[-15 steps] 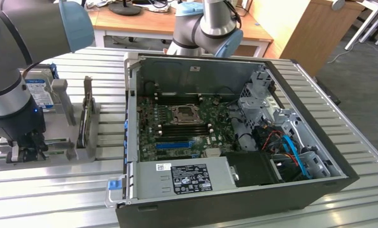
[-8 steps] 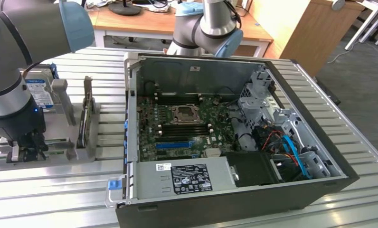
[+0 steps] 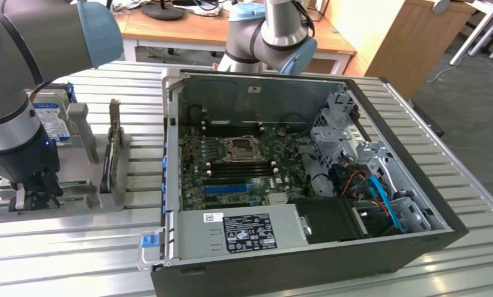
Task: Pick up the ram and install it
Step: 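Pick up the ram and move it above insertion slot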
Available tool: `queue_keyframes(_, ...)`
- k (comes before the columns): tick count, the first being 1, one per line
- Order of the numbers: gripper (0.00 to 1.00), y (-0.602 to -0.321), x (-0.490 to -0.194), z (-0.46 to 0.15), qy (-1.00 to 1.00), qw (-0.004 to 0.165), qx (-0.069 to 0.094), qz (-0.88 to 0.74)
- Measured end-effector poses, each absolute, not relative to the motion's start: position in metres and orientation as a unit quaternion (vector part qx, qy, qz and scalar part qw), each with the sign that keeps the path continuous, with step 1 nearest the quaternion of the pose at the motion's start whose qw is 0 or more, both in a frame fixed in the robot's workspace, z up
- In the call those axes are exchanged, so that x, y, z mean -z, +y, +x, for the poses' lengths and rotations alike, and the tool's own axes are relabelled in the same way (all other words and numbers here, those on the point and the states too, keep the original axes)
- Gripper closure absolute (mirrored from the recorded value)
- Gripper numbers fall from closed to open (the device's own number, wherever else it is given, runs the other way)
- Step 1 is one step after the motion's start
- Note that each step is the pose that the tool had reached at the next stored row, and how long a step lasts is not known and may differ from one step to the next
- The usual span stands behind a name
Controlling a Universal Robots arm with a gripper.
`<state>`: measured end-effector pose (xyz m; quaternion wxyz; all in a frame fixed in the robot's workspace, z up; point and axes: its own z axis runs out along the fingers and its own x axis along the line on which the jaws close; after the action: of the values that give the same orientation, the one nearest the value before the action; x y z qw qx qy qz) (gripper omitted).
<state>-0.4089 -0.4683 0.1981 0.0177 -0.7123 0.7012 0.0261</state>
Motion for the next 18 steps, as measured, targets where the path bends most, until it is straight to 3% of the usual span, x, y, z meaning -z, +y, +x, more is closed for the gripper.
queue_keyframes(13,0.71,-0.4683,-0.1982,-0.4089,0.701,0.018,-0.026,-0.712)
queue_keyframes(14,0.78,-0.4683,-0.1981,-0.4089,0.701,0.018,-0.026,-0.712)
queue_keyframes(18,0.78,-0.4683,-0.1981,-0.4089,0.701,0.018,-0.026,-0.712)
